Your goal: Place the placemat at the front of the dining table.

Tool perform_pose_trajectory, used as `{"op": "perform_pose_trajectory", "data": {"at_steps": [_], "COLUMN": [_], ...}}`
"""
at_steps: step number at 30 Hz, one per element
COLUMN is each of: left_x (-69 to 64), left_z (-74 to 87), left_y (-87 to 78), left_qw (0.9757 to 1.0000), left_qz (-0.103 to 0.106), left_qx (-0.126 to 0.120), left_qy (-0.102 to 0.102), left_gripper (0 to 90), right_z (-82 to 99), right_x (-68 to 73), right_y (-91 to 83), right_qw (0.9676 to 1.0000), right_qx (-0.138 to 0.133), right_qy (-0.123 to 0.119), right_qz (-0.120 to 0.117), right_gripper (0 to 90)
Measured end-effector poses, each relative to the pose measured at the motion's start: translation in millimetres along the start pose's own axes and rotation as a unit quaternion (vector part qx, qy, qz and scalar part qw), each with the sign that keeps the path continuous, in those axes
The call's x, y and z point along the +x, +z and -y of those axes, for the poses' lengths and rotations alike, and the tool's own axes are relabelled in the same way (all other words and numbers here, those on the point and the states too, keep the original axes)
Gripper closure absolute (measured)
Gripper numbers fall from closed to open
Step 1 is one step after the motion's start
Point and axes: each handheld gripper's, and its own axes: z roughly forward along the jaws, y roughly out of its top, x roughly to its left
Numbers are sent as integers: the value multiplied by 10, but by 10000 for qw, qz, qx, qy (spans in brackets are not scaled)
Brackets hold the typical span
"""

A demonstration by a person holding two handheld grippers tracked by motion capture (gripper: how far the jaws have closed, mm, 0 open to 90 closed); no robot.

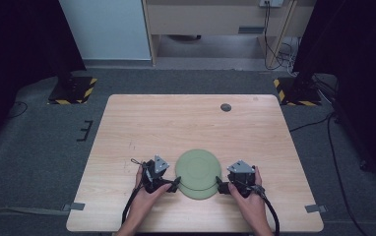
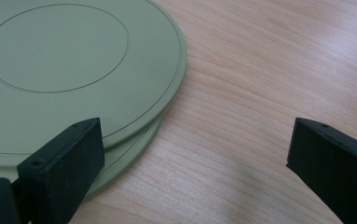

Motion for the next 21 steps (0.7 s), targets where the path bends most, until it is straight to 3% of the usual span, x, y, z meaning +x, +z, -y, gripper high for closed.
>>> {"op": "perform_pose_trajectory", "data": {"at_steps": [10, 21], "left_x": [61, 46], "left_z": [-1, -2], "left_y": [34, 24], "left_qw": [9998, 9999], "left_qz": [92, 39], "left_qx": [-4, -38], "left_qy": [-174, -95], "left_gripper": [0, 4], "right_z": [-16, -2], "right_x": [-4, 15], "right_y": [31, 10], "right_qw": [10000, 10000], "right_qx": [-32, -46], "right_qy": [11, -8], "right_qz": [60, 2], "right_gripper": [30, 47]}}
